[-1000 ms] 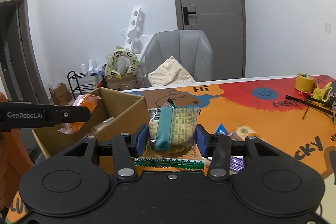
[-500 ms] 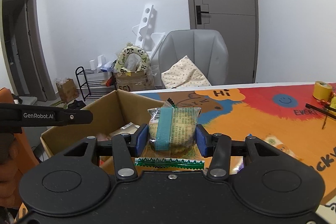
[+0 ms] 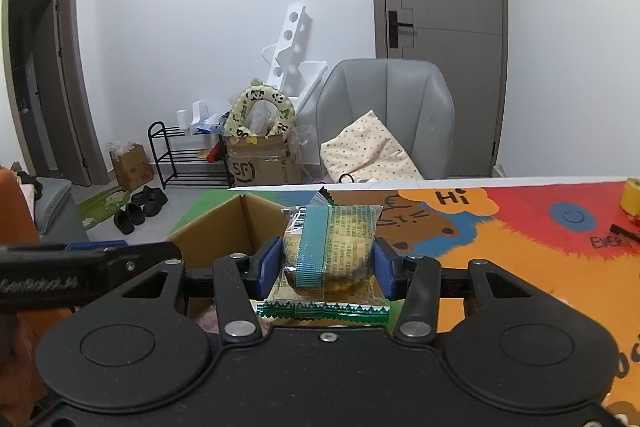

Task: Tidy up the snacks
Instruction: 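Carry both snacks over the cardboard box and open both grippers, then move both tools back over the remaining snacks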

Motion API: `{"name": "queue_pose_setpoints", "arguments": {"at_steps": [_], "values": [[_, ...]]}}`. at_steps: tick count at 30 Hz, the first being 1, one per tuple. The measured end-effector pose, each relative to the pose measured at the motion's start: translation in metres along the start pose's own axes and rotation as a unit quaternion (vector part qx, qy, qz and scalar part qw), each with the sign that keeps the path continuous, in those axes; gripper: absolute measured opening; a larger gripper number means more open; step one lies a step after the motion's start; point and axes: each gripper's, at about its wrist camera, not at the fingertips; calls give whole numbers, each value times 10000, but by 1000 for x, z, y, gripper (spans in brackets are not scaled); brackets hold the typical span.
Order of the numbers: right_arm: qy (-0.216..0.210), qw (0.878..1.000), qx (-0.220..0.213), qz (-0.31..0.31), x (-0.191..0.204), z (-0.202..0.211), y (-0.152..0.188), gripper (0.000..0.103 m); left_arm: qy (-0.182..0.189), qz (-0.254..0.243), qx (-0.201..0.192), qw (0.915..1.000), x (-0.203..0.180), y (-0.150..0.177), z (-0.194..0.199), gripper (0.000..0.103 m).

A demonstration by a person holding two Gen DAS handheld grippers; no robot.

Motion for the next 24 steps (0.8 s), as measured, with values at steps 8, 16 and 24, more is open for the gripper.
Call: {"name": "queue_pose_setpoints", "arguments": {"at_steps": [8,16,24], "values": [[161,9996,-63,-244,-11,8,2,73,-194,-34,-83,9998,-3,-1,1,86],[371,9978,22,-544,-41,26,22,78,-191,-227,-70,9995,-22,7,3,90],[463,9953,206,-826,-70,38,47,89,-110,-718,-43,9973,-56,21,5,93]]}}
Point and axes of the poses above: each gripper's, at about its wrist camera, not at the fingertips, and z roughly against the way its jaws point, x to its left, y to its underside, and after that the axes turned 5 degrees about x, right-handed
